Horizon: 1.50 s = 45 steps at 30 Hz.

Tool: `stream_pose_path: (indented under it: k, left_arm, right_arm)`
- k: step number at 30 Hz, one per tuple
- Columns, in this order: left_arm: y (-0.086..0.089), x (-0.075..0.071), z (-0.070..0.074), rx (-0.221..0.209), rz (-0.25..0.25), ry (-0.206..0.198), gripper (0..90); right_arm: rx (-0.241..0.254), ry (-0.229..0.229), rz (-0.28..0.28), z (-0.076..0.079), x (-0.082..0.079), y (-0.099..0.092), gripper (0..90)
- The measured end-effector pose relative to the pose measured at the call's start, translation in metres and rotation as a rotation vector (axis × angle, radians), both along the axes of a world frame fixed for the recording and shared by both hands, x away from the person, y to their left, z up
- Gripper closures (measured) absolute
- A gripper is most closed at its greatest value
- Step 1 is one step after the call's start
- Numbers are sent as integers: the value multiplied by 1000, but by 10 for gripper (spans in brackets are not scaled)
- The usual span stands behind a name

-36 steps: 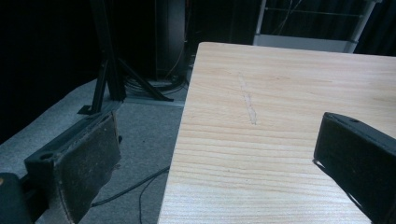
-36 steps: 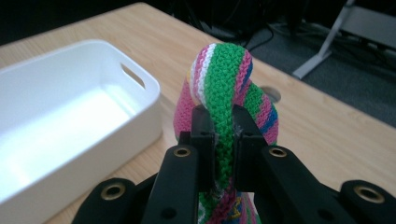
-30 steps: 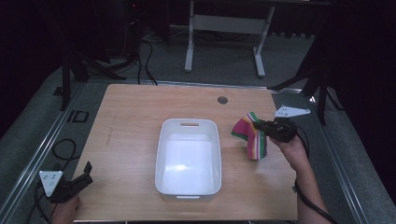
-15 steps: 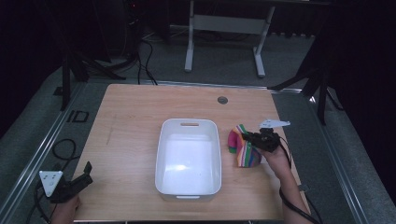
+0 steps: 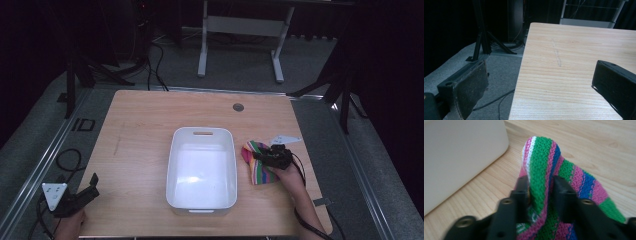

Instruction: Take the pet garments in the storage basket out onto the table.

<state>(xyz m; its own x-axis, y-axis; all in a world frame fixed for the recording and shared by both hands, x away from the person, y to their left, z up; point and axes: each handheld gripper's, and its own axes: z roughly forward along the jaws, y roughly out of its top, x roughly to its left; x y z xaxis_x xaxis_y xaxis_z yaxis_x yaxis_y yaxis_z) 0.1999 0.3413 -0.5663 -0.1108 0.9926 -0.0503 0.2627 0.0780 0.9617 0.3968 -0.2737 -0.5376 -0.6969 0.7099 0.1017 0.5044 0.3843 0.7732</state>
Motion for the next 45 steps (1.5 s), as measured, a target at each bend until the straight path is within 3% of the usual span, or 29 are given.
stream_pose_path:
  k: [6, 10, 18, 23, 26, 35, 45]
  left_arm:
    - [0, 0, 0, 0, 1, -1, 10]
    - [0, 0, 0, -2, 2, -4, 10]
    - [0, 0, 0, -1, 2, -2, 10]
    - [0, 0, 0, 0, 2, -1, 10]
    - [0, 0, 0, 0, 2, -1, 10]
    - [0, 0, 0, -1, 3, -2, 10]
    - [0, 0, 0, 0, 4, 0, 10]
  right_arm:
    - [-4, -43, 2, 18, -10, -5, 429]
    - [18, -67, -18, 27, -15, -11, 356]
    - [63, -98, -108, 39, -27, -44, 145]
    - [51, -117, -160, 36, -36, -63, 138]
    - [84, -143, -200, 32, -44, -76, 138]
    - [56, -192, -378, 16, -67, -108, 139]
    - [56, -211, -506, -1, -94, -127, 139]
